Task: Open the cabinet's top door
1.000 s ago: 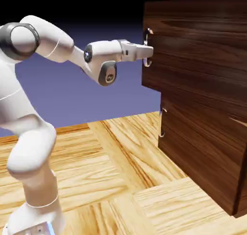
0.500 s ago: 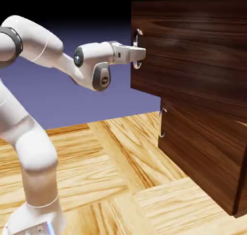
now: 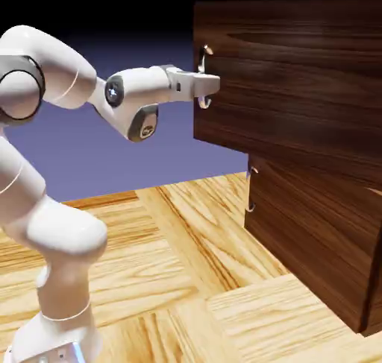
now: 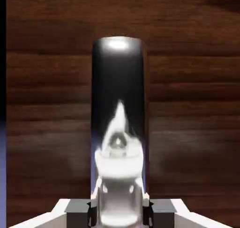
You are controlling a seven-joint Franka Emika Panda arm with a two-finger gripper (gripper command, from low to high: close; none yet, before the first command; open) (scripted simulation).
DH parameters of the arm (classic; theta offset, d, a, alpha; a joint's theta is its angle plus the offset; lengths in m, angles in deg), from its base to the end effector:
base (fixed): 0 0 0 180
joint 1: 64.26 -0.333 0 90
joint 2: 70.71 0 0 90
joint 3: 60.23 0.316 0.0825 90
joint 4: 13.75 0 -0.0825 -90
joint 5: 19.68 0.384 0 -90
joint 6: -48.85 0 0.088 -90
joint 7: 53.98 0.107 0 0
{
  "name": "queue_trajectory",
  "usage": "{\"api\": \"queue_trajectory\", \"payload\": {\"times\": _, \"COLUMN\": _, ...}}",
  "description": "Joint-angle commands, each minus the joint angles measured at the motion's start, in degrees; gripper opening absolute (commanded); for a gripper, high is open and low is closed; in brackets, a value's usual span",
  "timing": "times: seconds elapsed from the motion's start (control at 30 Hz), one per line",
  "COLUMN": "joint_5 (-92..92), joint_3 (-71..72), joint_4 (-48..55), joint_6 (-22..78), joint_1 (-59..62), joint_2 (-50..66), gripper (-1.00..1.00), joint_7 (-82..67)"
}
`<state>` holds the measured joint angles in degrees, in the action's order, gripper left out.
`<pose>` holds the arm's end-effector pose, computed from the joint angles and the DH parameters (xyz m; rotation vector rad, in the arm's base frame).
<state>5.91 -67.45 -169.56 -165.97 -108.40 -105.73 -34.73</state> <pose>0.3248 0.1584 0.5913 -1.7579 0.3273 -1.4757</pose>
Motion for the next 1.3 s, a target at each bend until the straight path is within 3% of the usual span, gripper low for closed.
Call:
{"api": "queue_trajectory", "payload": {"times": 0.0, "joint_5": 1.2, "joint_3": -1.4, "joint_4": -0.4, "joint_6": -0.1, "joint_1": -2.1, "joint_2": -0.9, "gripper": -1.00, "joint_7": -2.0}}
{"api": "queue_trajectory", "payload": {"times": 0.47, "joint_5": 24.7, "joint_3": -9.9, "joint_4": -5.5, "joint_6": 2.2, "joint_1": -22.4, "joint_2": -21.9, "gripper": -1.00, "joint_7": -35.4}}
{"api": "queue_trajectory", "payload": {"times": 0.87, "joint_5": 30.5, "joint_3": -1.9, "joint_4": -12.8, "joint_6": 31.5, "joint_1": -0.8, "joint_2": -42.3, "gripper": -1.00, "joint_7": -39.2}}
{"api": "queue_trajectory", "payload": {"times": 1.27, "joint_5": 20.8, "joint_3": -10.2, "joint_4": -15.3, "joint_6": 61.4, "joint_1": 17.0, "joint_2": -58.7, "gripper": -1.00, "joint_7": -35.8}}
